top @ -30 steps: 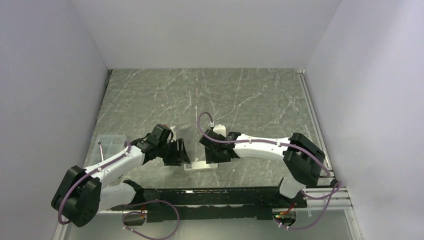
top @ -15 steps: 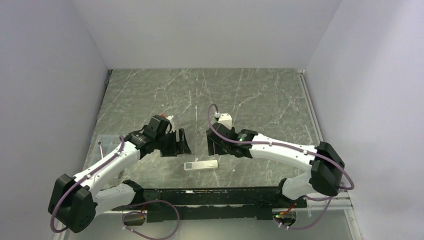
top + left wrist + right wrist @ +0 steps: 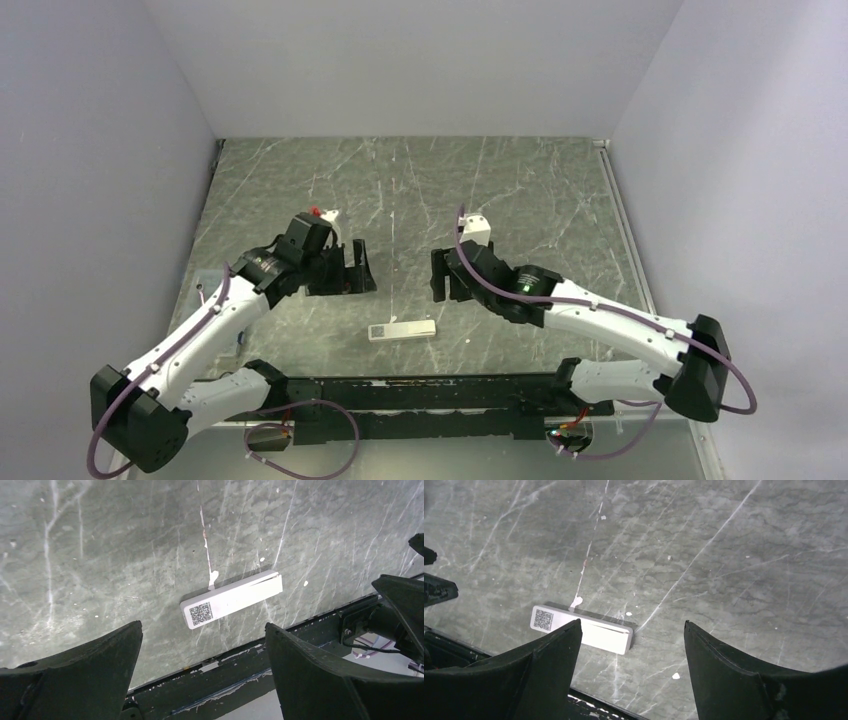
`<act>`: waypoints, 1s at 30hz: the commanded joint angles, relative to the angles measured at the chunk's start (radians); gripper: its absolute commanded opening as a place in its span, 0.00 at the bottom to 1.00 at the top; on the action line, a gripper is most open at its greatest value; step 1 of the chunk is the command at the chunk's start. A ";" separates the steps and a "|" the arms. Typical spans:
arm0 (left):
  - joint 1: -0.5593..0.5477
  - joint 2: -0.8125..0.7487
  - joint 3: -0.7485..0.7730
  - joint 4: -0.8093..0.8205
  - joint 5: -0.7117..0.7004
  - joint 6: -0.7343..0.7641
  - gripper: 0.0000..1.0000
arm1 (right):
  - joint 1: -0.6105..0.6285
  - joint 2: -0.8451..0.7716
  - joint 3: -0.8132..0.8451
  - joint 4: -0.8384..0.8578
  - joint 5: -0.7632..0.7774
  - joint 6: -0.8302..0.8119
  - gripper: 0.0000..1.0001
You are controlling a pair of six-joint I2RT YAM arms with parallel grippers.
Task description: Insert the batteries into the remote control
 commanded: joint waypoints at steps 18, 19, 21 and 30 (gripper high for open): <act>-0.004 -0.072 0.319 -0.146 -0.197 0.137 0.99 | -0.006 -0.362 0.042 0.122 0.152 -0.379 1.00; -0.004 -0.078 0.320 -0.144 -0.204 0.138 0.99 | -0.006 -0.376 0.040 0.123 0.160 -0.388 1.00; -0.004 -0.092 0.320 -0.141 -0.233 0.136 1.00 | -0.006 -0.407 0.033 0.136 0.176 -0.412 1.00; -0.003 -0.193 0.325 -0.076 -0.270 0.112 1.00 | -0.006 -0.576 -0.002 0.207 0.193 -0.492 1.00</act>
